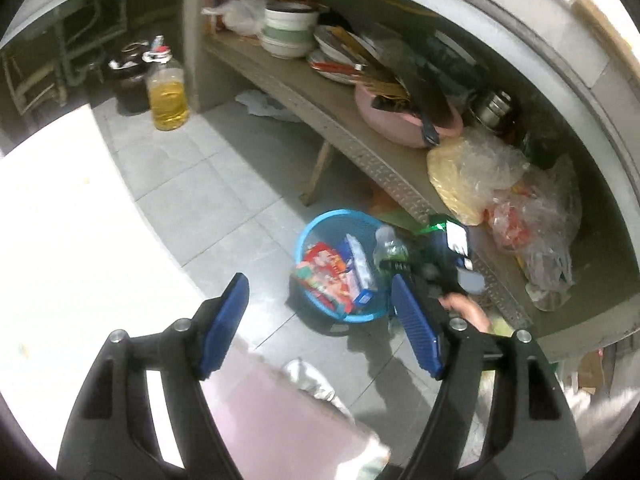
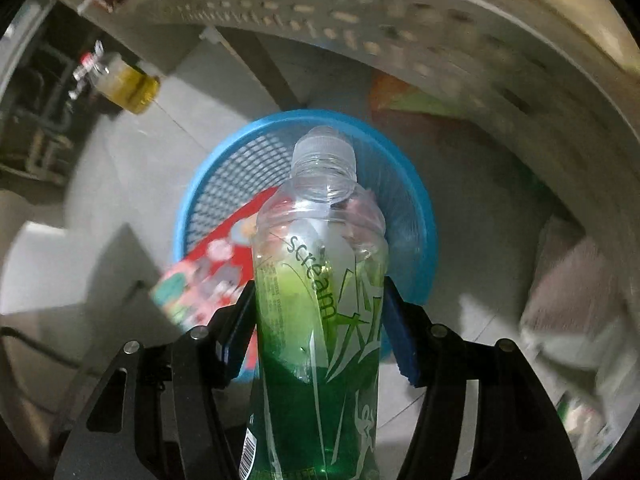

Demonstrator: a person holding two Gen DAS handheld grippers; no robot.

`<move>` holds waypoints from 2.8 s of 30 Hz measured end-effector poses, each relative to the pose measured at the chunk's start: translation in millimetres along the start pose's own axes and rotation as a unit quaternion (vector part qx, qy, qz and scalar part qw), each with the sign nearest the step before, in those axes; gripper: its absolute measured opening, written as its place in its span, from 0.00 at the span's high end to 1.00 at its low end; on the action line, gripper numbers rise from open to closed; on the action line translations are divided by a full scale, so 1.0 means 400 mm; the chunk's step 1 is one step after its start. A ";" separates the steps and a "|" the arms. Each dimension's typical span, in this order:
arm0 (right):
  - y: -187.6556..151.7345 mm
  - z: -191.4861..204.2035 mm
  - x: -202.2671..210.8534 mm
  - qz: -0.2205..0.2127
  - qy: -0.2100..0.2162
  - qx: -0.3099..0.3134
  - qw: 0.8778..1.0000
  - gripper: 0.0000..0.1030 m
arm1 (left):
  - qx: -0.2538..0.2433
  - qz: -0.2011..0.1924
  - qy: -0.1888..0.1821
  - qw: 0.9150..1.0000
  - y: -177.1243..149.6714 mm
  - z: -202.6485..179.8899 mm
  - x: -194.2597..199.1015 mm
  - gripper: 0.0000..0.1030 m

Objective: Collect trash

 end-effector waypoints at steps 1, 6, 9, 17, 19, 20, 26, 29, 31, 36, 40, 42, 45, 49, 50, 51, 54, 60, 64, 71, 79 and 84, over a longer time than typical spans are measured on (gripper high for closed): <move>0.007 0.008 -0.014 -0.003 -0.018 0.014 1.000 0.43 | 0.003 -0.004 0.004 1.000 -0.009 0.013 0.018 0.31; -0.001 0.002 0.007 -0.032 -0.038 0.018 0.999 0.43 | 0.004 -0.028 0.036 0.999 -0.064 0.066 0.102 0.28; -0.018 -0.009 0.051 -0.064 -0.038 0.023 0.997 0.40 | 0.009 -0.039 0.039 0.998 -0.093 0.088 0.131 0.27; 0.010 0.027 0.058 -0.099 -0.031 0.044 0.994 0.37 | 0.062 -0.051 0.033 0.996 -0.144 0.145 0.168 0.27; 0.014 0.040 0.065 -0.105 -0.031 0.042 0.993 0.37 | 0.066 -0.054 0.034 0.996 -0.153 0.151 0.180 0.27; 0.013 0.043 0.080 -0.113 -0.026 0.038 0.992 0.37 | 0.065 -0.057 0.036 0.996 -0.156 0.151 0.186 0.27; -0.052 0.030 0.244 -0.175 -0.028 0.047 0.983 0.37 | 0.056 -0.076 0.045 0.995 -0.173 0.145 0.210 0.27; -0.107 0.011 0.336 -0.197 -0.024 0.046 0.979 0.36 | 0.053 -0.089 0.040 0.994 -0.178 0.128 0.221 0.25; -0.149 -0.001 0.395 -0.208 -0.020 0.042 0.977 0.34 | 0.054 -0.099 0.037 0.993 -0.184 0.116 0.229 0.21; -0.267 -0.003 0.535 -0.224 0.003 0.053 0.973 0.30 | 0.064 -0.117 0.031 0.991 -0.214 0.074 0.250 0.16; -0.345 0.038 0.634 -0.250 0.024 0.088 0.964 0.19 | 0.059 -0.133 0.041 0.988 -0.253 0.041 0.269 0.12; -0.385 0.063 0.690 -0.272 0.034 0.110 0.955 0.14 | 0.052 -0.137 0.052 0.988 -0.272 0.025 0.274 0.12; -0.429 0.104 0.749 -0.296 0.046 0.139 0.944 0.08 | 0.040 -0.144 0.081 0.986 -0.297 0.001 0.286 0.11; -0.489 0.166 0.818 -0.317 0.053 0.185 0.929 0.06 | 0.043 -0.161 0.140 0.976 -0.341 -0.026 0.323 0.10; -0.508 0.182 0.835 -0.323 0.053 0.198 0.924 0.06 | 0.043 -0.166 0.150 0.974 -0.349 -0.030 0.332 0.09; -0.526 0.197 0.853 -0.328 0.055 0.210 0.919 0.06 | 0.039 -0.177 0.169 0.969 -0.362 -0.038 0.345 0.09; -0.572 0.227 0.899 -0.347 0.053 0.232 0.907 0.06 | 0.034 -0.185 0.216 0.958 -0.386 -0.050 0.370 0.08; -0.642 0.264 0.955 -0.353 0.039 0.263 0.897 0.06 | 0.040 -0.155 0.271 0.949 -0.419 -0.044 0.406 0.09; -0.658 0.271 0.951 -0.332 0.020 0.267 0.904 0.06 | 0.061 -0.126 0.290 0.947 -0.447 -0.032 0.408 0.09; -0.650 0.246 0.932 -0.313 -0.010 0.261 0.913 0.06 | 0.073 -0.108 0.305 0.944 -0.474 -0.022 0.407 0.09; -0.619 0.208 0.917 -0.304 -0.042 0.245 0.920 0.06 | 0.093 -0.109 0.310 0.940 -0.474 -0.010 0.407 0.09; -0.612 0.193 0.914 -0.305 -0.050 0.241 0.920 0.06 | 0.091 -0.105 0.310 0.940 -0.471 -0.011 0.396 0.09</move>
Point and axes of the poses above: each gripper's, at about its wrist camera, not at the fingertips, and x roughly against the way its jaws point, z to its left, y to its top, the point moved 1 cm from there along -x, roughly the way its jaws point, and after that the axes turned 8 degrees about -z, right-handed, at the moved point
